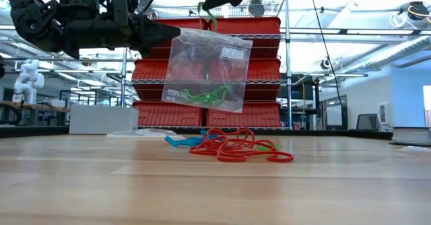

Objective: Sort rubber bands
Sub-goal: Put the green rubber band into the top right transparent zip lock bag

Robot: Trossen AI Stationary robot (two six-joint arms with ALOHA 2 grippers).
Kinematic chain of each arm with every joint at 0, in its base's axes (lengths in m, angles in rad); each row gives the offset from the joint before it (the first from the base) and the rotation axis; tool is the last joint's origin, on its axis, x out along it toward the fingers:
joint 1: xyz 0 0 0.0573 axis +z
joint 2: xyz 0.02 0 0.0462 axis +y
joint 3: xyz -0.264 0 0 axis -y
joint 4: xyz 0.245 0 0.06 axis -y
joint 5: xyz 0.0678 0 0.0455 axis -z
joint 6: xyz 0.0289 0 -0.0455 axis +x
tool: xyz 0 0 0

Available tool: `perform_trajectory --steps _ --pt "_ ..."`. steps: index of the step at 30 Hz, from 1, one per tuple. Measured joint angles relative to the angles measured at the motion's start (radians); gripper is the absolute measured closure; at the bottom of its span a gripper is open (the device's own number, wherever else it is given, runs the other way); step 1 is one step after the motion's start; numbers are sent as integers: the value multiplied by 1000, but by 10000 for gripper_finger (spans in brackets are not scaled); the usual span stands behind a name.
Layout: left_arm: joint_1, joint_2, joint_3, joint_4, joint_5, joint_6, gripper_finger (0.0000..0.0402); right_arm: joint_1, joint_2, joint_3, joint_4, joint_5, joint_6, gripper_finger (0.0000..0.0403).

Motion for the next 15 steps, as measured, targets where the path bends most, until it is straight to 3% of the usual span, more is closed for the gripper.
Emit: perform_trajectory --steps 15 --pt "0 0 0 -1 0 0 401 24 0 0 2 -1 -3 403"
